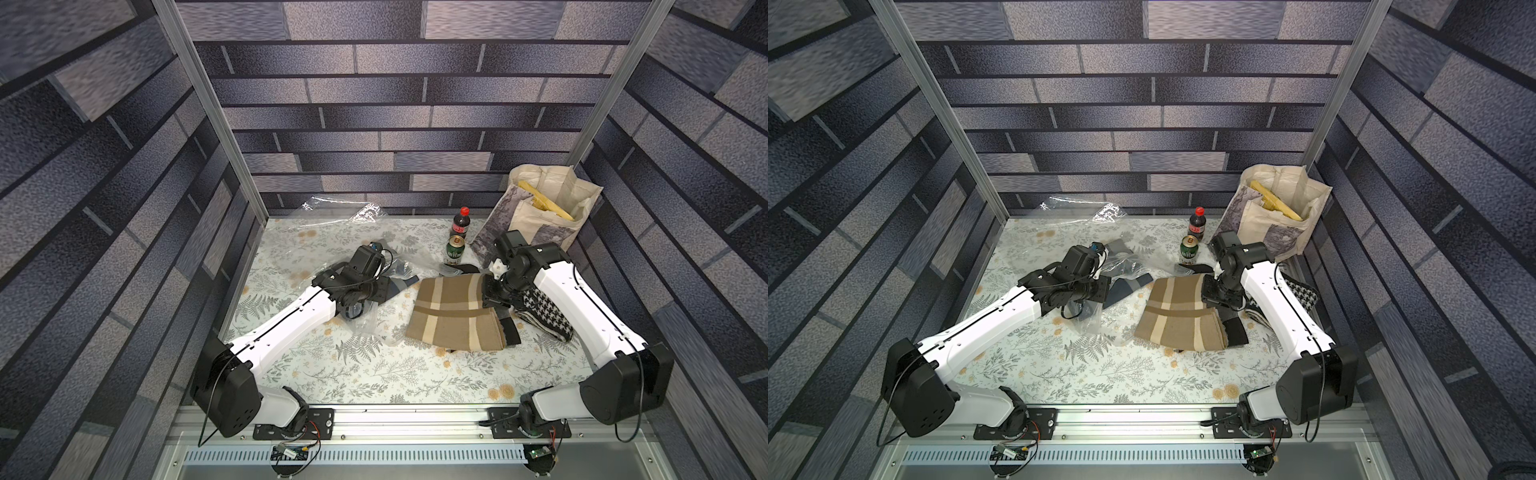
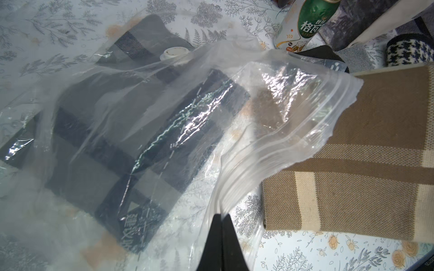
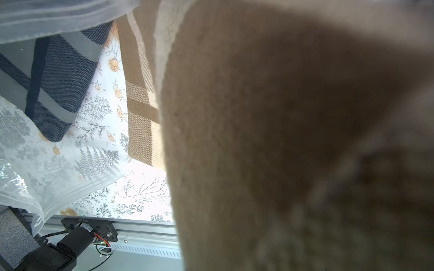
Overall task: Take the scarf out of the vacuum bag
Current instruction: Place the scarf at the center of the board.
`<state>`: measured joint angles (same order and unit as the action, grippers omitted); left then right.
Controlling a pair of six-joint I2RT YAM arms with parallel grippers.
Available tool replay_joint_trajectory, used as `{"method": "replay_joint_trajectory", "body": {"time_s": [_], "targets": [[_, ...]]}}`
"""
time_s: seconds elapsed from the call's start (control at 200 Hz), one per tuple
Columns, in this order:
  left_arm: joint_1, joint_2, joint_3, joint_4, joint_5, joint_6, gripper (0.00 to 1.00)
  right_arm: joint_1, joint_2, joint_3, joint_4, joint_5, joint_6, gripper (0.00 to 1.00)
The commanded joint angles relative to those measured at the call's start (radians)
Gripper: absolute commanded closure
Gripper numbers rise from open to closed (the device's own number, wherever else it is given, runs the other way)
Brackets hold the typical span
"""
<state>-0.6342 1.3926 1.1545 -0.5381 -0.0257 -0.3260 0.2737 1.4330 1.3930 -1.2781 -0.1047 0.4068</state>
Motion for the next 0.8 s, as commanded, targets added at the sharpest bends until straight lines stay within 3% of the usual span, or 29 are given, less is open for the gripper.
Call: {"method": "replay_joint_trajectory", "body": {"time_s": [0.0,0.235,0.576,0.796], "targets": [[0.007,0.009,-0.006,0.01,0.002,0.005,1.0,-0.026,0.031,0.069,-0.058,0.089,-0.034,1.0],[0.023,0.009,-0.002,-0.005,-0.012,0.0,1.0,-0.059,0.079,0.113,-0.076,0.113,-0.045,1.0],[0.082,0.077,0.052,-0.057,-0.078,-0.047,1.0,-0.096,0.023,0.074,-0.102,0.118,-0.067,1.0],[0.138,0.127,0.077,-0.105,-0.173,-0.081,1.0,-0.131,0.004,0.046,-0.115,0.142,-0.091,1.0]]}}
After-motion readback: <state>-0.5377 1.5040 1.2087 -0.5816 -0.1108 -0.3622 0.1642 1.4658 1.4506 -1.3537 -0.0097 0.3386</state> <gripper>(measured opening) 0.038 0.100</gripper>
